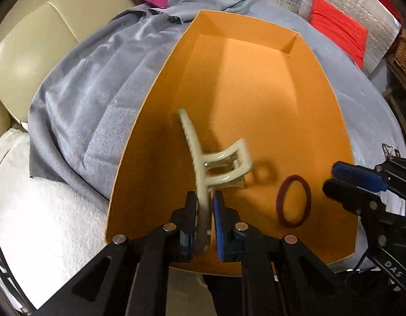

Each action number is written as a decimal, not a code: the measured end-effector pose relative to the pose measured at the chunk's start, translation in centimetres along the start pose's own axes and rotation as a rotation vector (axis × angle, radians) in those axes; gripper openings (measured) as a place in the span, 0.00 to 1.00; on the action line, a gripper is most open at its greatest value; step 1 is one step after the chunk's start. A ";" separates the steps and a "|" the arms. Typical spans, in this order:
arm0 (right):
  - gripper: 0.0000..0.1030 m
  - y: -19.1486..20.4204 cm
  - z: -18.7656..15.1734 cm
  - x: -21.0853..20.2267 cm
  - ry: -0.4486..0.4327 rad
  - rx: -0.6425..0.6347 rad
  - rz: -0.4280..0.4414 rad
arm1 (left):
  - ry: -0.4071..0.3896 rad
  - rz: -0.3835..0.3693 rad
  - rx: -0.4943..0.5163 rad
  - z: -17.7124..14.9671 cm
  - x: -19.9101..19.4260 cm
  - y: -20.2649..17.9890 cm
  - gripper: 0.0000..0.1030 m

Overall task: Organize jewelry
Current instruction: 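Carry both items into the orange tray and open both tools, then move both open tools back over the remaining jewelry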

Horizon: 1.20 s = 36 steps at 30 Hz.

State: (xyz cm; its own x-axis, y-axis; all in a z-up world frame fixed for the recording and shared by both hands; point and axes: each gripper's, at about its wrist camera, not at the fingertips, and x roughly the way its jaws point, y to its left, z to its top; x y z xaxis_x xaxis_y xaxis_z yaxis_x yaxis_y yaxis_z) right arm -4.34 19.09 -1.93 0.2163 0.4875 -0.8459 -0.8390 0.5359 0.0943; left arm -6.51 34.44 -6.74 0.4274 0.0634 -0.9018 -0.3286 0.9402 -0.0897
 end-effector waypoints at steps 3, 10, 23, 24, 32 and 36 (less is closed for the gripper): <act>0.31 -1.0 -0.2 -1.3 -0.034 0.040 0.039 | -0.013 0.013 -0.009 -0.1 -0.7 -0.2 0.45; 0.33 -4.5 -1.1 -5.9 -0.176 0.185 0.072 | -0.171 0.118 0.083 0.0 -5.5 -3.8 0.57; 0.33 -11.1 -6.1 -13.6 -0.298 0.381 -0.019 | -0.444 0.190 0.304 0.5 -13.3 -14.7 0.77; 0.33 -11.6 -6.6 -14.2 -0.304 0.391 -0.029 | -0.446 0.188 0.318 0.5 -13.4 -15.5 0.77; 0.33 -15.4 -10.4 -17.9 -0.344 0.478 -0.082 | -0.434 0.156 0.412 -0.2 -12.9 -21.7 0.77; 0.33 -17.1 -12.6 -19.0 -0.348 0.520 -0.106 | -0.423 0.147 0.451 -0.4 -12.0 -24.4 0.77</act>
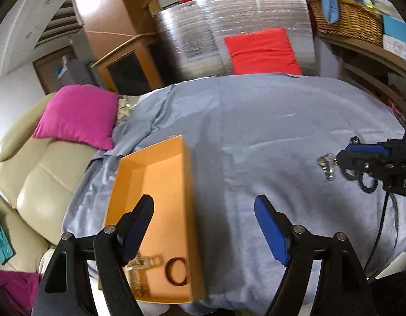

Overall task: Organize jewelry
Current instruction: 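Move both open tools back over the remaining jewelry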

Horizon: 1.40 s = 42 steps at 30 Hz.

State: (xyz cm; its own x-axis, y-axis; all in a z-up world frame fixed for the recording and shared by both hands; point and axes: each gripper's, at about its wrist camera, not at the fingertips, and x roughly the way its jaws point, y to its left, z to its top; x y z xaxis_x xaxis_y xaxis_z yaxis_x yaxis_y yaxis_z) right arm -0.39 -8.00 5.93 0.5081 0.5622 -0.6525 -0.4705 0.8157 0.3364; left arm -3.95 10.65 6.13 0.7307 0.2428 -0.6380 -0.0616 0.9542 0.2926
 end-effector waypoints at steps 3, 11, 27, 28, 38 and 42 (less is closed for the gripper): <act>0.33 -2.2 -0.6 -1.1 -0.005 0.030 -0.030 | 0.004 -0.015 0.021 0.5 0.4 -1.8 0.77; 0.33 -6.8 -1.2 -3.4 -0.039 0.123 -0.074 | 0.008 -0.044 0.083 1.7 1.5 -6.1 0.77; 0.33 -14.6 -2.1 -4.8 -0.052 0.307 -0.154 | 0.012 -0.099 0.156 4.0 4.7 -13.5 0.77; 0.33 -15.0 -2.1 -4.9 -0.055 0.319 -0.156 | 0.011 -0.102 0.158 4.1 4.9 -13.8 0.77; 0.33 -18.1 -2.6 -5.0 -0.040 0.389 -0.207 | 0.011 -0.134 0.172 5.0 6.6 -16.1 0.77; 0.33 -19.1 -2.7 -4.7 -0.022 0.412 -0.223 | 0.015 -0.149 0.175 5.2 7.4 -17.0 0.77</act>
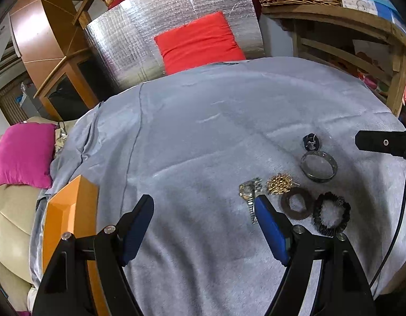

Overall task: Organize jewelry
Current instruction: 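Move both open tools back over the remaining jewelry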

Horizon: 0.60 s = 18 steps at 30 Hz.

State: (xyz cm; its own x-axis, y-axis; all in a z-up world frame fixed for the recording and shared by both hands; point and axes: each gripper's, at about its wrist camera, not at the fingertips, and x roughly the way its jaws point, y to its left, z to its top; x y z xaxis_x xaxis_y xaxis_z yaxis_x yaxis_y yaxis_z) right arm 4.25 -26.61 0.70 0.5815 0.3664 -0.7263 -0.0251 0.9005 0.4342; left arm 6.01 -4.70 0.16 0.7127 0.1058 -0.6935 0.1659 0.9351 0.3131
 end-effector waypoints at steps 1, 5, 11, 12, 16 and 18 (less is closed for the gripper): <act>0.33 -0.1 0.1 0.1 0.003 0.004 -0.003 | 0.000 -0.002 0.000 0.0 0.2 -0.2 0.77; 0.42 -1.3 0.3 0.8 0.021 0.044 -0.015 | 0.017 -0.031 -0.004 0.1 1.7 -0.5 0.77; 0.44 -4.2 0.8 2.6 0.057 0.186 0.014 | 0.096 -0.201 -0.037 -0.6 5.5 -0.2 0.77; 0.44 -4.9 0.9 3.1 0.068 0.222 0.024 | 0.121 -0.232 -0.044 -0.6 6.2 -0.2 0.77; 0.44 -6.5 1.1 4.9 0.103 0.318 0.057 | 0.141 -0.316 -0.037 -0.6 7.0 -0.1 0.77; 0.43 -7.0 1.1 5.8 0.123 0.351 0.074 | 0.139 -0.361 -0.026 -0.7 6.8 -0.1 0.77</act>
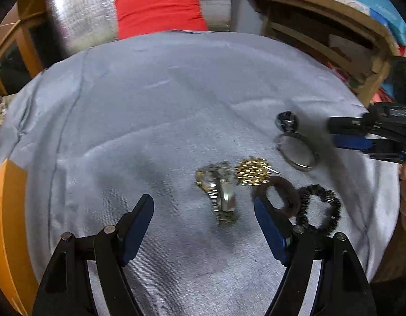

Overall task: Organize jewelry
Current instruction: 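Move both open tools back over the remaining jewelry, then grasp the silver watch with the left tool while the right tool grasps the silver bangle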

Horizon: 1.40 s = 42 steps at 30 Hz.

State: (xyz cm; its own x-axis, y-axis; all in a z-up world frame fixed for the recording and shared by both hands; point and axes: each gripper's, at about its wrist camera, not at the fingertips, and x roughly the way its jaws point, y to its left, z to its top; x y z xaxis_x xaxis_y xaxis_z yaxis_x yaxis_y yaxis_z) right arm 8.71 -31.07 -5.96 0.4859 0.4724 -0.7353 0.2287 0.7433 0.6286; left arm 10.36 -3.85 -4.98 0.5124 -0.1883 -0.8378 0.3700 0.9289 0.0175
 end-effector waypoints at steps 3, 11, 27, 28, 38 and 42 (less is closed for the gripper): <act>0.43 0.1 0.1 1.2 0.024 -0.005 -0.020 | 0.007 -0.046 0.025 -0.3 -0.1 0.1 0.77; 0.37 1.0 -0.3 3.1 0.034 -0.081 -0.136 | 0.033 -0.134 0.030 -1.0 -0.4 0.8 0.77; 0.05 3.0 -0.9 1.7 -0.046 -0.206 -0.276 | 0.084 -0.170 -0.043 -0.7 2.6 1.9 0.24; 0.05 2.9 -0.9 1.7 -0.046 -0.203 -0.272 | 0.083 -0.171 -0.046 -0.7 2.6 1.9 0.24; 0.03 3.8 -1.6 1.1 -0.023 -0.205 -0.192 | 0.083 -0.191 -0.117 -1.1 1.9 4.0 0.13; 0.07 2.5 -1.1 1.5 0.010 -0.137 -0.165 | 0.083 -0.172 -0.104 -1.1 1.9 3.9 0.14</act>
State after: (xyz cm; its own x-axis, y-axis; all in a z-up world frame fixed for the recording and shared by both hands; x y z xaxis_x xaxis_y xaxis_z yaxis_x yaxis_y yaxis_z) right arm 9.11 -28.02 -5.77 0.4429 0.3427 -0.8285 0.1871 0.8684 0.4592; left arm 11.92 -0.22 -7.14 0.3818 -0.3238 -0.8657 0.3626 0.9140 -0.1819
